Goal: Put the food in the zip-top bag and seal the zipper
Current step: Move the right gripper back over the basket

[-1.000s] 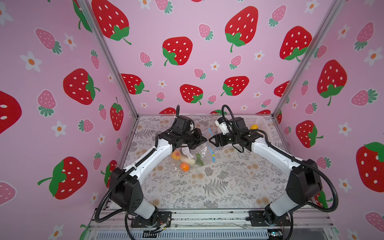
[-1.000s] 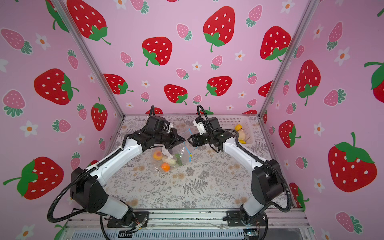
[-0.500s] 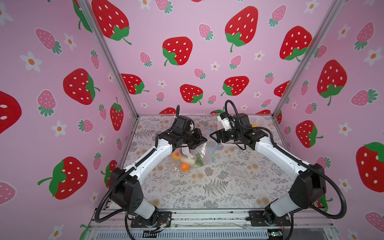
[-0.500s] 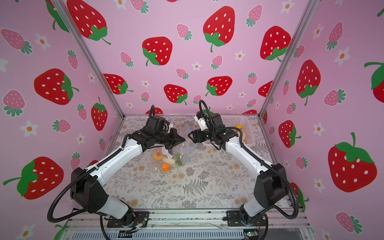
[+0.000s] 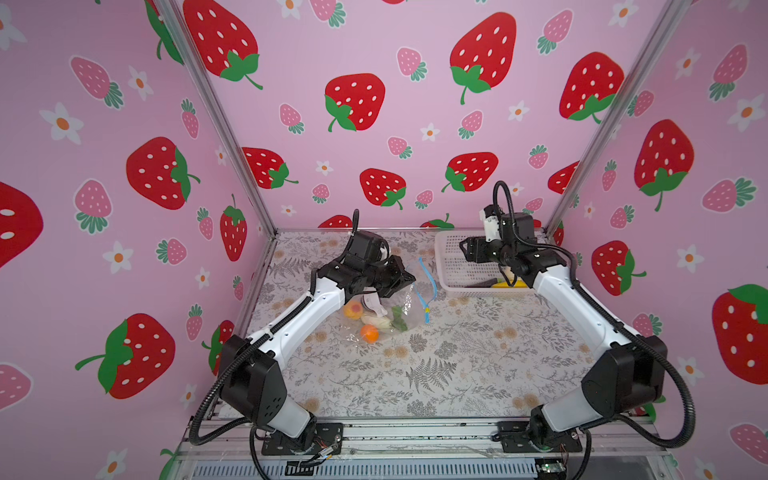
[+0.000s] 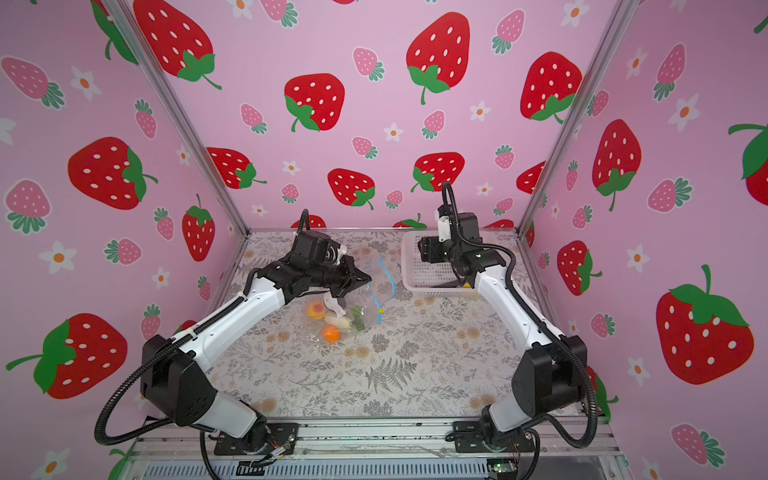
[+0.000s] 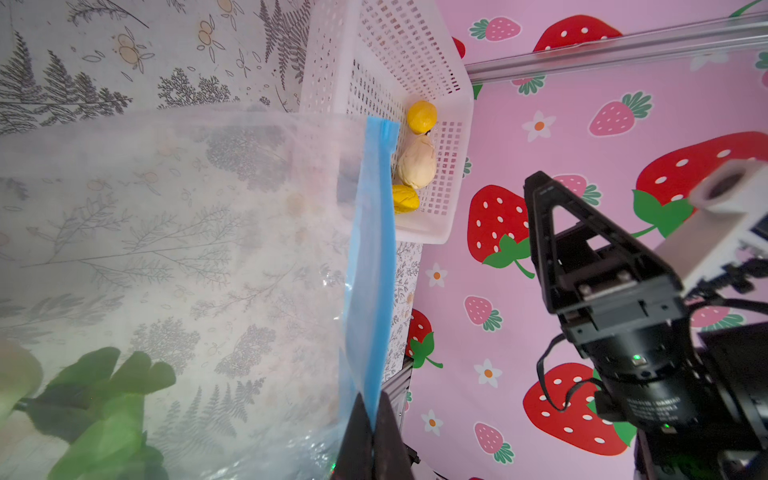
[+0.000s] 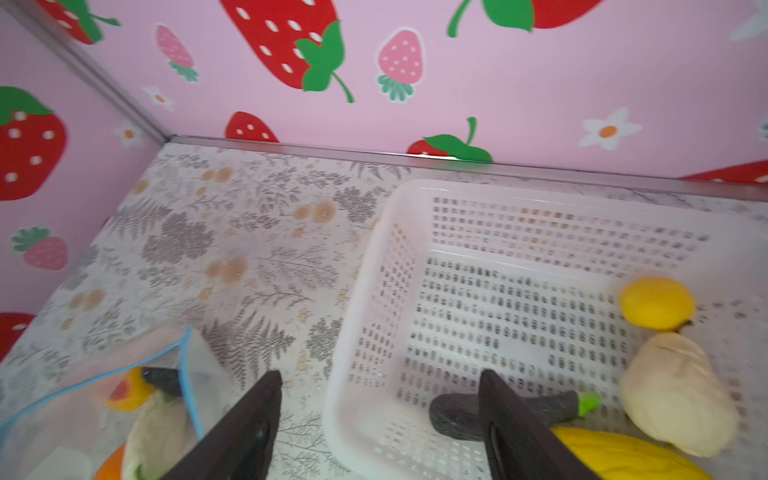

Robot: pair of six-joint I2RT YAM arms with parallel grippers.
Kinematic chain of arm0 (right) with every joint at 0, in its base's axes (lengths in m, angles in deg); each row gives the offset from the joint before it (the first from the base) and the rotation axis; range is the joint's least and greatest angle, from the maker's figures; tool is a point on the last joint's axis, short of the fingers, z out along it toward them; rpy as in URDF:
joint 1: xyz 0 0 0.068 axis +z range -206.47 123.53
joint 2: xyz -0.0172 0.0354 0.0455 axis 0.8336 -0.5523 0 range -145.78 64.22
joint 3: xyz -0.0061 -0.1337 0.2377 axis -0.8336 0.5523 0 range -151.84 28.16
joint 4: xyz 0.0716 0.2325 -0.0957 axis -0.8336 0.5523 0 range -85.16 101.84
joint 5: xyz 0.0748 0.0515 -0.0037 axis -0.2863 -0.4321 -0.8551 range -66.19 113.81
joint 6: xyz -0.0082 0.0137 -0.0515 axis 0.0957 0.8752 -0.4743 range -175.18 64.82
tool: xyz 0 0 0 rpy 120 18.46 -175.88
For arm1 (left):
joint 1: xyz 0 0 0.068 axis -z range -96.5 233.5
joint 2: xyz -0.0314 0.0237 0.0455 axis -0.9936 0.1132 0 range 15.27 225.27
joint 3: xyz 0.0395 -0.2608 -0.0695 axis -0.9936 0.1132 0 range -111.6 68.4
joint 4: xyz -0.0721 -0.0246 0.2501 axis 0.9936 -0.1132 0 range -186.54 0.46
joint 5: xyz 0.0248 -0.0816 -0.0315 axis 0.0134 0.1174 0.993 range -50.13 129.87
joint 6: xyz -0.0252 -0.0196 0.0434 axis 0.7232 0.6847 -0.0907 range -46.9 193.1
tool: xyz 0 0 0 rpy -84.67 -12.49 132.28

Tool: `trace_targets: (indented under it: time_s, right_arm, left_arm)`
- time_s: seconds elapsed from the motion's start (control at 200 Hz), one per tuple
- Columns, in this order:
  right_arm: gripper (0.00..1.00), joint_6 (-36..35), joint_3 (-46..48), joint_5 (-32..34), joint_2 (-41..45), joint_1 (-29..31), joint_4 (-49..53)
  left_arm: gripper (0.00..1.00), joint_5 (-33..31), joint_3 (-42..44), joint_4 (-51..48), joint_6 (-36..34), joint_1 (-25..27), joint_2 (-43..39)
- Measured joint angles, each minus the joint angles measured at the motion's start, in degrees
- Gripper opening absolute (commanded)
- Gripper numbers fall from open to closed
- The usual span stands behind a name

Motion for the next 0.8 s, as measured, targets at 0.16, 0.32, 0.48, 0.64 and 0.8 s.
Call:
trace_targets:
  time_s: [0.16, 0.32, 0.48, 0.64, 0.8]
  right_arm:
    - [0.76, -0.35, 0.15, 5.40, -3.96, -4.00, -0.02]
    - [0.76, -1.14, 0.13, 8.63, -8.50, -7.61, 0.39]
    - [0.77, -2.05, -1.07, 12.81, -13.07, -10.40, 1.88]
    - [0.78, -3.15, -5.35, 16.50, -18.53, -12.79, 3.10]
    - [0.79, -3.63, -8.72, 19.08, -22.82, -14.51, 4.87]
  left_arm:
    - [0.00, 0.39, 0.00, 0.26, 0.00, 0.00, 0.00]
    - [0.00, 0.42, 0.00, 0.55, 0.00, 0.15, 0.37]
    - [0.00, 0.48, 0.00, 0.68, 0.00, 0.48, 1.16]
    - [0.00, 0.66, -0.24, 0.57, -0.02, 0.63, 2.29]
    - [0.00, 0.66, -1.40, -0.04, -0.28, 0.85, 2.99]
